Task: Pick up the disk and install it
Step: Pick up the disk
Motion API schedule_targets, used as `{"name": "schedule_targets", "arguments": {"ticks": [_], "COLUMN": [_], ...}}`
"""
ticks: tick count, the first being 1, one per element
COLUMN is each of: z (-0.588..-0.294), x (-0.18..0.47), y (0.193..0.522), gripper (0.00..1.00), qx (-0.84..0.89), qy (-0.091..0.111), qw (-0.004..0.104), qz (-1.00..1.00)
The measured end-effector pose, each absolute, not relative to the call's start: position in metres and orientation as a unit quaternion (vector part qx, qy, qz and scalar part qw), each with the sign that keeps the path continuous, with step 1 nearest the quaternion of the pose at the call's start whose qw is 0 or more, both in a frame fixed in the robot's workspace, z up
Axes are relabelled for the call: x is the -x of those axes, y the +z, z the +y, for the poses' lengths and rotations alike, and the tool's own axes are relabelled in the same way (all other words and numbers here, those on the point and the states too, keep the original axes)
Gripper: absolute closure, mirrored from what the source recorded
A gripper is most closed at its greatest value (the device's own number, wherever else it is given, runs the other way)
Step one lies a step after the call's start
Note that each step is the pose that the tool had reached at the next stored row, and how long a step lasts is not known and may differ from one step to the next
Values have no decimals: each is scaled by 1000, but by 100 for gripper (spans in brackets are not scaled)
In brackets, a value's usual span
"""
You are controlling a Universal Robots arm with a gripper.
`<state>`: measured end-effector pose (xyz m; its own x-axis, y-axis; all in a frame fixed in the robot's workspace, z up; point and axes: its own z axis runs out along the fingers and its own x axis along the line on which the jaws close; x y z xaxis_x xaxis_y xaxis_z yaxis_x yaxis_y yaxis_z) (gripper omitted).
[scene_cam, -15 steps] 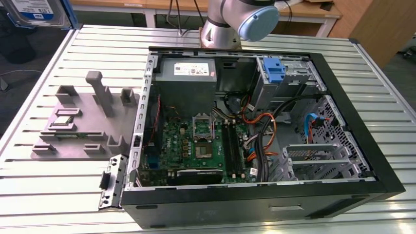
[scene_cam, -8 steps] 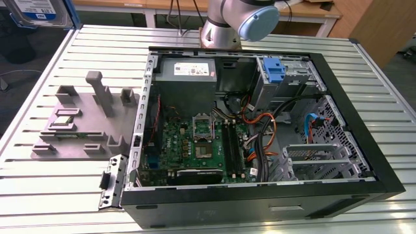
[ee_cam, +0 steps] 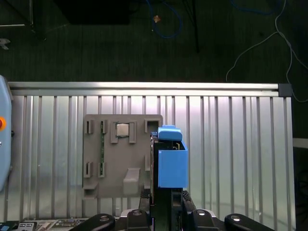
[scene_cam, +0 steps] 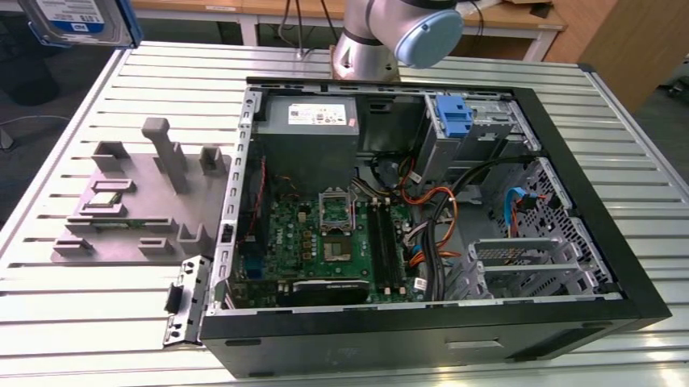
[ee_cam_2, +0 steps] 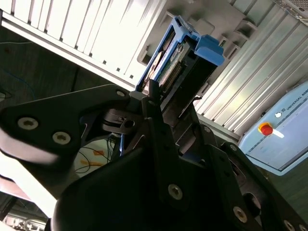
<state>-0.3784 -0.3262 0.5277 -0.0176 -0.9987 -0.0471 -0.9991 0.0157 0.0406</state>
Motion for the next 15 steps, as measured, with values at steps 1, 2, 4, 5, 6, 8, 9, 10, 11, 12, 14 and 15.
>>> {"name": "schedule_targets", "arguments": {"ticks": [1, 2, 4, 5, 6, 8, 9, 10, 11, 12, 14, 15], "z": [-326, -326, -326, -326, -325, -325, -325, -325, -325, -325, -325, -325], "x": [377, 376, 373, 372, 371, 370, 369, 369, 369, 369, 369, 369], "y": [528, 528, 528, 528, 528, 528, 528, 528, 528, 528, 528, 528], "gripper": [65, 65, 65, 65, 65, 65, 65, 65, 65, 65, 65, 65], "qx": [701, 701, 701, 701, 701, 701, 701, 701, 701, 701, 701, 701], "qy": [31, 31, 31, 31, 31, 31, 31, 31, 31, 31, 31, 31], "qw": [3, 3, 3, 3, 3, 3, 3, 3, 3, 3, 3, 3], "qz": [713, 713, 713, 713, 713, 713, 713, 713, 713, 713, 713, 713]}}
